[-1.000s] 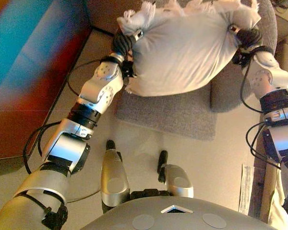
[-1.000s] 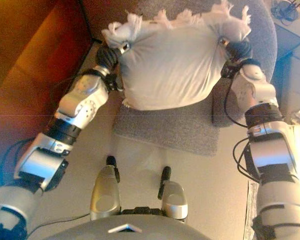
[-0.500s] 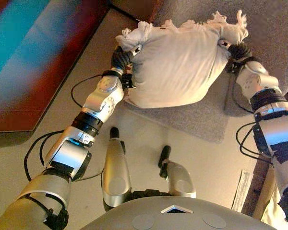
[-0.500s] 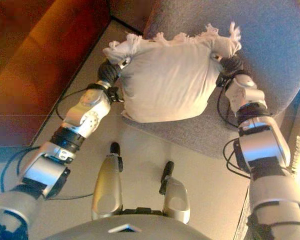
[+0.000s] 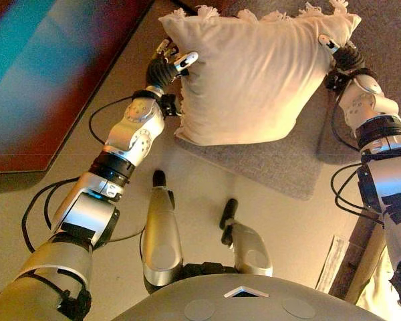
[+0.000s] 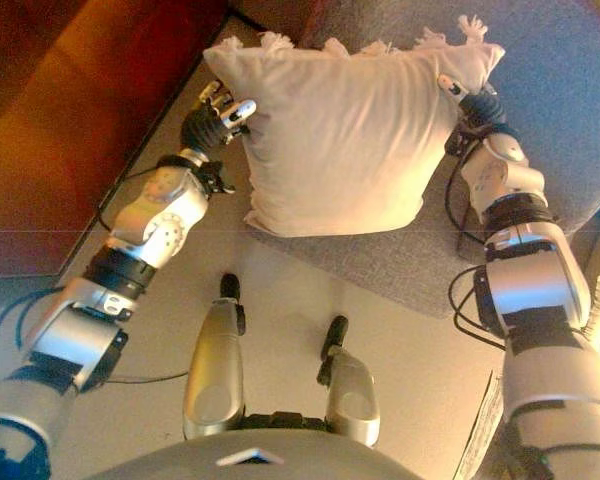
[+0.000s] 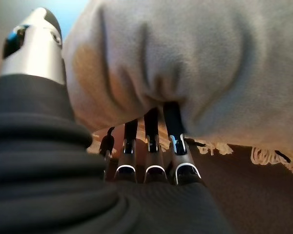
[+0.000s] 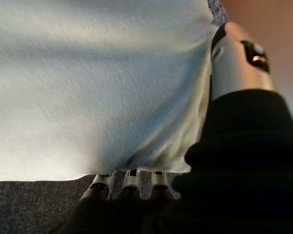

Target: Pick up the cushion and take it to the sofa

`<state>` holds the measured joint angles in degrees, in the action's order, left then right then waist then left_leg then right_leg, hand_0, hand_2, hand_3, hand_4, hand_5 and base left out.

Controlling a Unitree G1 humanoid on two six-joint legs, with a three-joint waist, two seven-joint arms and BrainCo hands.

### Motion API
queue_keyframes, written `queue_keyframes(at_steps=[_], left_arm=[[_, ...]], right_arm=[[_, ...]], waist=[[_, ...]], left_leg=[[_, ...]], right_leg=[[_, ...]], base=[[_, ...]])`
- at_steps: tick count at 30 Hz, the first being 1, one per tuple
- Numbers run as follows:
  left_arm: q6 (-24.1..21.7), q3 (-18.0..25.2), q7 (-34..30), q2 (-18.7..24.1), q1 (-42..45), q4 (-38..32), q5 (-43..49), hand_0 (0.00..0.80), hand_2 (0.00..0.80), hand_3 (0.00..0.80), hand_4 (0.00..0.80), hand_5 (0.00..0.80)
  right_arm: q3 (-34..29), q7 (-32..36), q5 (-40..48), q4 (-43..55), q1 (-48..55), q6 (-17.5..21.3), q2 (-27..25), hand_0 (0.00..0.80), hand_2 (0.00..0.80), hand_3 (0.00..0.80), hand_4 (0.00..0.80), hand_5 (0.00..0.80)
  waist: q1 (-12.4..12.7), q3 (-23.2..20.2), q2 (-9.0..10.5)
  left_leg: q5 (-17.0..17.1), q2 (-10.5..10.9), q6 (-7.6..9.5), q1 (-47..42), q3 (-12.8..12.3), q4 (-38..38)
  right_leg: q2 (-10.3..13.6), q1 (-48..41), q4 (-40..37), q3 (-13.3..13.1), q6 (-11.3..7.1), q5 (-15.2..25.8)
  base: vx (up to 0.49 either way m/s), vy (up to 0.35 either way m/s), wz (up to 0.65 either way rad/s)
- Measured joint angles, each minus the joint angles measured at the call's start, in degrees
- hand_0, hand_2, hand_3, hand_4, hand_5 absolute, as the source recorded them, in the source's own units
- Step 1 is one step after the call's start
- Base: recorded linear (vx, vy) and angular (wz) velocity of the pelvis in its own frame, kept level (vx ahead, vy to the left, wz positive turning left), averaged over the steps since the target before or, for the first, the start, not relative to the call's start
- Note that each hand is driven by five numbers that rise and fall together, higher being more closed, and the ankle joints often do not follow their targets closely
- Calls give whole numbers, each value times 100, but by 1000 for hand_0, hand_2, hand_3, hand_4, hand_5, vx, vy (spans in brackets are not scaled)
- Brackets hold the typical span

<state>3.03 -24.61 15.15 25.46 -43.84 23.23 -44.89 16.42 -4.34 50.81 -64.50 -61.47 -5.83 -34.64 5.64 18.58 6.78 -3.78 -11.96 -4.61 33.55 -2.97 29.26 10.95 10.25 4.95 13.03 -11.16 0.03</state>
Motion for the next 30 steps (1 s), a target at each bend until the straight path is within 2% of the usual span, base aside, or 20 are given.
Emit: queue_keyframes(at_steps=[7,11,18,21,26,28,30], left_arm=[[-1,215,59,192,69,-203,-201,0,0,0,0,0],[-11,563,-58,373,409,-629,-193,0,0,0,0,0],[-97,1067,-247,562,1185,-662,-188,0,0,0,0,0],[-192,1330,-412,602,1704,-674,-189,0,0,0,0,0],[-374,1727,-571,580,2604,-842,-189,0,0,0,0,0],[-424,2010,-881,521,3051,-1109,-194,0,0,0,0,0],[-519,2199,-1255,339,3511,-1489,-203,0,0,0,0,0]], right_arm=[[-96,-45,125,140,-21,-148,-168,0,0,0,0,0],[-657,-165,647,546,90,-160,-502,0,0,0,0,0],[-1181,-299,743,803,570,-150,-960,0,0,0,0,0],[-1529,-388,681,1088,1173,-73,-982,0,0,0,0,0],[-1573,-511,129,1939,2345,-40,-977,0,0,0,0,0],[-1710,-539,-243,3023,3238,-19,-823,0,0,0,0,0],[-2103,-471,-353,3902,4056,134,-307,0,0,0,0,0]], waist=[[2,0,3],[13,-16,15],[78,-180,31],[72,-451,50],[25,-902,42],[-71,-992,73],[-167,-1108,61]], left_leg=[[-41,-60,-37,-331,-49,-84],[-64,-59,-71,-601,-124,-158],[-81,-37,-102,-1062,-256,-373],[-74,62,-113,-1334,-347,-586],[-53,227,-137,-1720,-480,-924],[102,316,-157,-1966,-503,-1259],[213,362,-164,-2124,-568,-1506]], right_leg=[[15,-395,-190,0,-19,21],[24,-649,-305,0,-40,33],[50,-1049,-488,3,-39,33],[137,-1223,-571,6,-40,33],[232,-1430,-677,5,-39,33],[281,-1494,-679,3,-35,31],[307,-1514,-670,-3,-22,23]], base=[[117,7,0],[138,-3,-1],[125,20,-2],[110,61,-2],[51,86,-6],[12,107,-1],[-28,101,-4]])
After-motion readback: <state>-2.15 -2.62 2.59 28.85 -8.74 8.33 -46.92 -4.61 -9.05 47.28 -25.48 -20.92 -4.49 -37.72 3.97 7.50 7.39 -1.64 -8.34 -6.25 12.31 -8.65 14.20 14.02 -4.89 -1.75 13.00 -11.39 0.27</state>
